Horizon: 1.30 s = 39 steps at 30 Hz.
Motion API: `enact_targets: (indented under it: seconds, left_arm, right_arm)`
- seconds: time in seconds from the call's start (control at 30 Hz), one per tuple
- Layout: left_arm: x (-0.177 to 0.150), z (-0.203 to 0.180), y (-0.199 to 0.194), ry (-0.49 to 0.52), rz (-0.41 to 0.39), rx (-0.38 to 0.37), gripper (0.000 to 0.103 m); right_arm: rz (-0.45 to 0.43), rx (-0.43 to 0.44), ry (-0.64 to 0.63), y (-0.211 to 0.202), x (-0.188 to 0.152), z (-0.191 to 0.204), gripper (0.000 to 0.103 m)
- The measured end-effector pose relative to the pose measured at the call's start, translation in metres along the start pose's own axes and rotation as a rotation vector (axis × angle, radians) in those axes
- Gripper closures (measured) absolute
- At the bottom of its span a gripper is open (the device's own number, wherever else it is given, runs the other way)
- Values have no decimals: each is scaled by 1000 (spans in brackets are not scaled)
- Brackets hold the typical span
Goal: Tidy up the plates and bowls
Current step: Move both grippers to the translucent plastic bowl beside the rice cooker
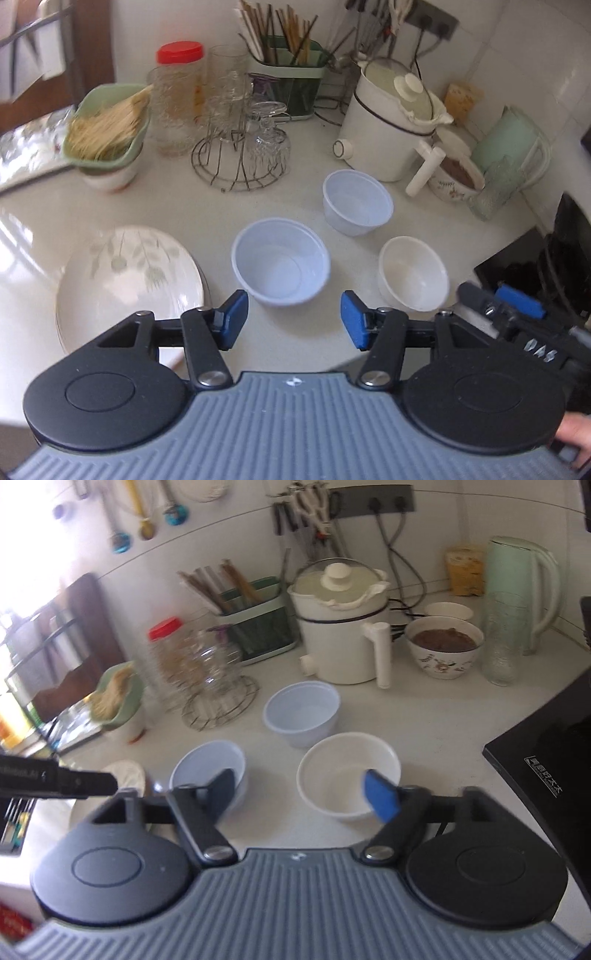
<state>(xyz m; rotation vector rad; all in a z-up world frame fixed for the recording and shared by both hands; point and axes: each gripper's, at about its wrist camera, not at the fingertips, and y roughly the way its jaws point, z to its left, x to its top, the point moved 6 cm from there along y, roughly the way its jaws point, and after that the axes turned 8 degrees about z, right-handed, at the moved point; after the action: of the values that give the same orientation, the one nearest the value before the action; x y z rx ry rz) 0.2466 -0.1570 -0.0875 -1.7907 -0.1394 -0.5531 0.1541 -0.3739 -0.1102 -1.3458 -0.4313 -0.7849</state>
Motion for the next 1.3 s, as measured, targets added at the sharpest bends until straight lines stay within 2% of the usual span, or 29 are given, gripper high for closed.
enact_targets:
  seconds: [0.27, 0.5, 0.63, 0.97, 1.1, 1.17, 1.3]
  left_arm:
    - [51, 20, 38, 88, 22, -92, 39]
    - [79, 26, 72, 150, 52, -152, 38]
    - [93, 20, 92, 154, 67, -189, 38]
    - [137, 6, 142, 119, 79, -176, 38]
    - [154, 3, 168, 115, 103, -205, 39]
    - [161, -1, 183, 112, 129, -220, 39]
    - [170, -14, 211, 125, 164, -237, 40]
  right_arm:
    - [6, -108, 81, 25, 22, 6, 22]
    - [-5, -176, 167, 38, 39, 13, 22]
    - [9, -181, 182, 47, 46, 12, 22]
    - [55, -163, 170, 100, 79, -6, 23]
    - [81, -141, 163, 124, 89, -15, 23]
    - [98, -136, 163, 138, 91, -19, 29]
    - [146, -122, 209, 168, 90, -31, 34]
